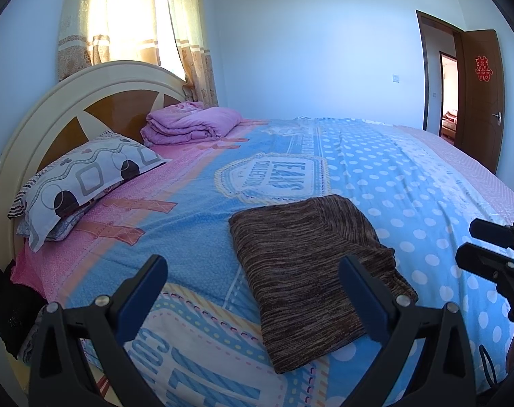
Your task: Fold small clothes
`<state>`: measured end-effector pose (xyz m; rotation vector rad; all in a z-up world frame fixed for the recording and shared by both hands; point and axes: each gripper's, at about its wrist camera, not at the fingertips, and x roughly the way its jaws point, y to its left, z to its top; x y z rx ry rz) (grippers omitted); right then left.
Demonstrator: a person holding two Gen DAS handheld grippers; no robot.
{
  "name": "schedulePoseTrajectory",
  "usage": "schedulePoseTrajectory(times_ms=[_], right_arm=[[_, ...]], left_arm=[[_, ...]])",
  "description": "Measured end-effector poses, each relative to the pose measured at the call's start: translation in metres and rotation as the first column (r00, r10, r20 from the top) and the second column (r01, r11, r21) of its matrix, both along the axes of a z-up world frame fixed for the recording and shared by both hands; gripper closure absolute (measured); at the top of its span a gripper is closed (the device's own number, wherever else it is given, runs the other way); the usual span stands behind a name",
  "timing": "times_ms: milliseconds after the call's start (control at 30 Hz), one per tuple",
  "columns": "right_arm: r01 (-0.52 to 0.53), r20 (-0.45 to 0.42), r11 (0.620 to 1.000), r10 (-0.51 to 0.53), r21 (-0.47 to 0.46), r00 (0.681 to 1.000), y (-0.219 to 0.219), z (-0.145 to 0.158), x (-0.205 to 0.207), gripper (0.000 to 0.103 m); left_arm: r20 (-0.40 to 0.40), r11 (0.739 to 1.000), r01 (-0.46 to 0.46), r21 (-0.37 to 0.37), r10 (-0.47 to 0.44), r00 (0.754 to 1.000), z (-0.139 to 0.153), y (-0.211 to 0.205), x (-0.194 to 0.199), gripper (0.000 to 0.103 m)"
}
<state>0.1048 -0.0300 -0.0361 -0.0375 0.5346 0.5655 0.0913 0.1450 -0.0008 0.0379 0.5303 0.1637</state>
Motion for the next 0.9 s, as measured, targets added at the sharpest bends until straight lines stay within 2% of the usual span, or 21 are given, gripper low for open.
schedulePoseTrajectory(times_ms=[900], right_arm=[[0.000, 0.009, 1.000, 0.000, 0.016, 1.000, 0.0062, 0.0005, -0.0052, 0.037]], left_arm=[[-0.008, 1.000, 0.009, -0.016, -0.009, 1.000, -0.0010, 0.0007, -0.0002, 0.000]])
